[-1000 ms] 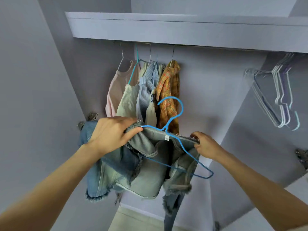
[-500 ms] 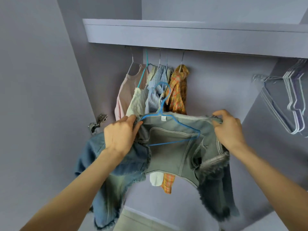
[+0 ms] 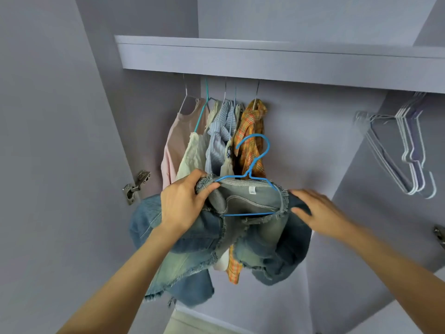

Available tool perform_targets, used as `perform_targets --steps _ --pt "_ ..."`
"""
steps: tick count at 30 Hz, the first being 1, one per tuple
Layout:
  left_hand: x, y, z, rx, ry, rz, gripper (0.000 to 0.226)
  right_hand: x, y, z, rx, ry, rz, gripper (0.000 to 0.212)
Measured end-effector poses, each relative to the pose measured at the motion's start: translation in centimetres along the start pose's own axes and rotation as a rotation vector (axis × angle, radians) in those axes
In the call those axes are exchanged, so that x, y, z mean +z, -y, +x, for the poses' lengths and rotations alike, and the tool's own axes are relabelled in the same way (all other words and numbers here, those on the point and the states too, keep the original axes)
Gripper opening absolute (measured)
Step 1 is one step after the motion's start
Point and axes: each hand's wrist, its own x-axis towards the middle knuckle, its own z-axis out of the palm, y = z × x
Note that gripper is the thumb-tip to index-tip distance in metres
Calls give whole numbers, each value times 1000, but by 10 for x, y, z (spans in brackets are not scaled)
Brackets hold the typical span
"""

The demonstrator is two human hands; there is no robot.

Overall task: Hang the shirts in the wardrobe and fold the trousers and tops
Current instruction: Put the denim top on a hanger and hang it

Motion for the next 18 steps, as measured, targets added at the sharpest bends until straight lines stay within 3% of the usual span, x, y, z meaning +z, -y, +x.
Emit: perform_targets --steps 2,5,8,13,18 --pt "-1 3 1 -10 5 -31 31 13 4 -2 -19 -38 -6 28" --pt "0 6 2 12 37 -28 30 19 13 0 -28 -241 15 15" --pt "1 24 1 -45 252 81 31 19 13 0 12 -372 90 5" --pt "0 48 -4 -157 617 356 21 19 24 -8 -97 -515 -73 20" --pt "6 61 8 -273 725 498 31 19 29 -15 -187 -477 -349 49"
